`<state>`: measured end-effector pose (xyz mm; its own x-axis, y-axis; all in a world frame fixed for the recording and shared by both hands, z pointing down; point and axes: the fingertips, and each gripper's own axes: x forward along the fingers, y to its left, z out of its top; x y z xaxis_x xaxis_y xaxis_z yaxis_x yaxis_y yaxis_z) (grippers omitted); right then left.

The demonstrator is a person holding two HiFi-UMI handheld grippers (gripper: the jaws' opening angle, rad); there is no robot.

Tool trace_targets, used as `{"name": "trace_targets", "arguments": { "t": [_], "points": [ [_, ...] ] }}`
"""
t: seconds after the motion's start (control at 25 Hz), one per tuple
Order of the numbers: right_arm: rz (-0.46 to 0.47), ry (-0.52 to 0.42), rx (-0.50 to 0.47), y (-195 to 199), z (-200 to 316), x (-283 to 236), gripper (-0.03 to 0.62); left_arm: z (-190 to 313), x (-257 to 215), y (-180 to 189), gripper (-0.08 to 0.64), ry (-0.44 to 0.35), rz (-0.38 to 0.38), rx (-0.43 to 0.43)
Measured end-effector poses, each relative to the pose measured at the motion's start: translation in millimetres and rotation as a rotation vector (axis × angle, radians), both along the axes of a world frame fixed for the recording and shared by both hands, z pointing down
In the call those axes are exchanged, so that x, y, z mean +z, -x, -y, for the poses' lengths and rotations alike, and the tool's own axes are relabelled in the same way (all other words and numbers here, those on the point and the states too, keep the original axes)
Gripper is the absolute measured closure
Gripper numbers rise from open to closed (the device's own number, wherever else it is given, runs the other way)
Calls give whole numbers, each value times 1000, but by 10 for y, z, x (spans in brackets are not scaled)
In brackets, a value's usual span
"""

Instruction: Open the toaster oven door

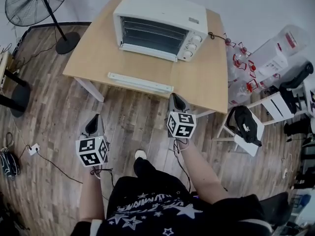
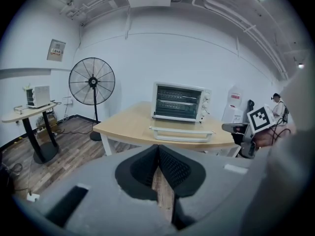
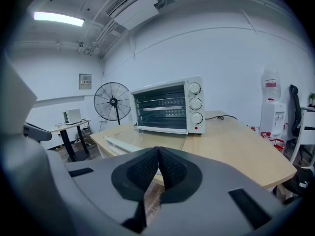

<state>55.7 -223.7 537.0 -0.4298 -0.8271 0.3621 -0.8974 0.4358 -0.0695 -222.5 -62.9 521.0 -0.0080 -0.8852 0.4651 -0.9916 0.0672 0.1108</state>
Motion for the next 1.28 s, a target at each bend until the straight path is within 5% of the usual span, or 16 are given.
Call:
{"name": "trace_targets", "arguments": {
  "t": [0.44,1.28],
  "points": [
    [-3,-26,-166,379,-859,-302,589,-1159,-180,-32,540,-31,18,-91],
    [4,-52,-350,-50,-3111,-559,589,-3750,-296,-789,541,-84,26,-236]
  ]
}}
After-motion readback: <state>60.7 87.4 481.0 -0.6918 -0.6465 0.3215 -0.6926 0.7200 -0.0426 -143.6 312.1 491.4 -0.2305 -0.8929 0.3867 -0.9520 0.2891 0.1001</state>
